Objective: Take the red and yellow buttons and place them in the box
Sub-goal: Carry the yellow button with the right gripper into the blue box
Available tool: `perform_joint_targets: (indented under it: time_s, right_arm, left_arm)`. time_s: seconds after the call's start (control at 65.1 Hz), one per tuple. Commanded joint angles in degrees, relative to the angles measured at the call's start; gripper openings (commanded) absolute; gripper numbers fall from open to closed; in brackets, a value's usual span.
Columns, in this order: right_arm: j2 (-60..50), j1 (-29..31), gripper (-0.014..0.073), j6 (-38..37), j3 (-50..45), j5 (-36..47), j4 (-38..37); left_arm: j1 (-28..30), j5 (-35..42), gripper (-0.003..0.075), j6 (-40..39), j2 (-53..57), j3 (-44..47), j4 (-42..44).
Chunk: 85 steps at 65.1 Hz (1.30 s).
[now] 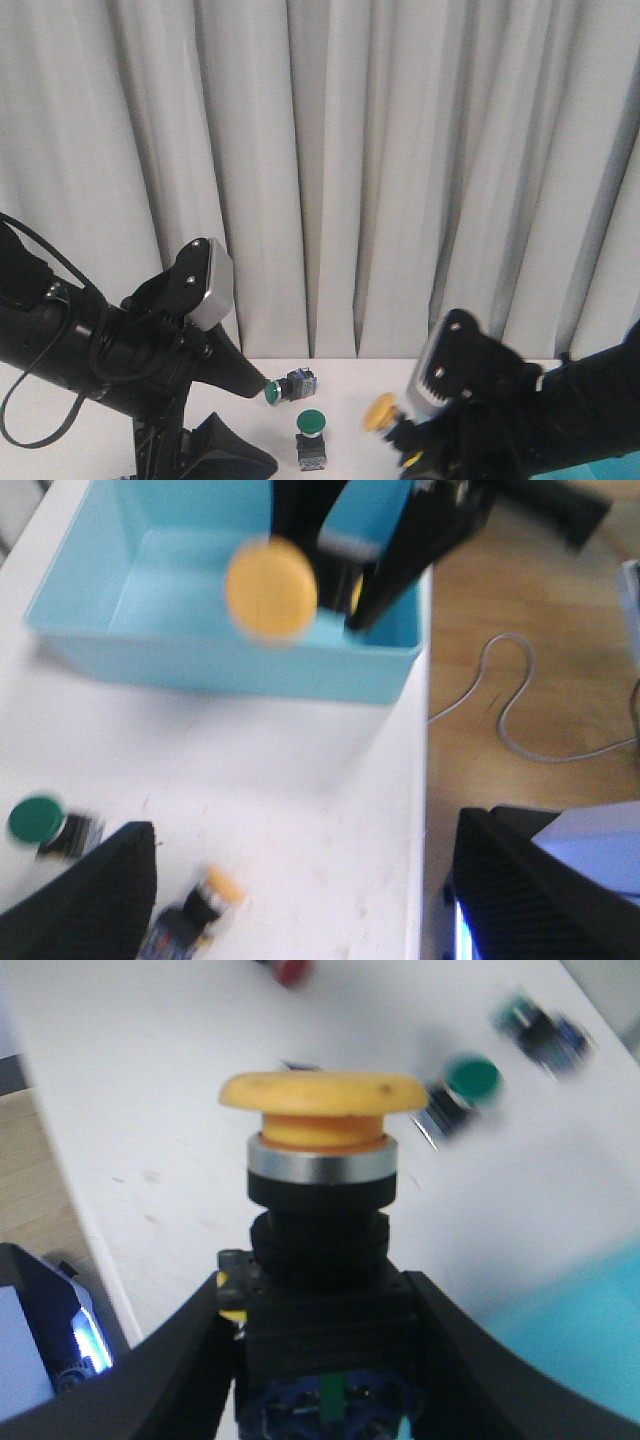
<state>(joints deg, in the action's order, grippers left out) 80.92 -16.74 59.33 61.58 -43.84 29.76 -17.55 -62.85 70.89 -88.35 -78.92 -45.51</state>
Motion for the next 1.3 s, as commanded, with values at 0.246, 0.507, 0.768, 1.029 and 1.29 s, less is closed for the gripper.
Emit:
perform_joint_targets:
  time_s: [0.246,0.507,0.768,1.029,1.29]
  right_arm:
    - [4.5,9.6,0.0206,-41.8,1.9,1.1,-17.4]
    - [16.3,10.0,0.0211,-48.4,1.9,1.0,-22.2]
    - [21.6,10.0,0.0218,-49.4,1.9,5.2,-24.8]
    - [21.8,10.0,0.0283,-50.6,1.9,6.9,-27.4]
    - [21.8,10.0,0.0372,-50.6,1.9,7.8,-27.9]
  left_arm:
    - [-0.1,12.9,0.058,-22.0,2.4,-1.8,17.7]
    - [-0.1,13.7,0.058,-29.4,2.4,-1.8,24.5]
    - [-0.1,13.6,0.058,-29.4,2.4,-1.8,24.5]
    - [-0.1,13.6,0.058,-29.4,2.4,-1.8,24.4]
    - [-0.1,13.7,0.058,-29.4,2.4,-1.8,24.4]
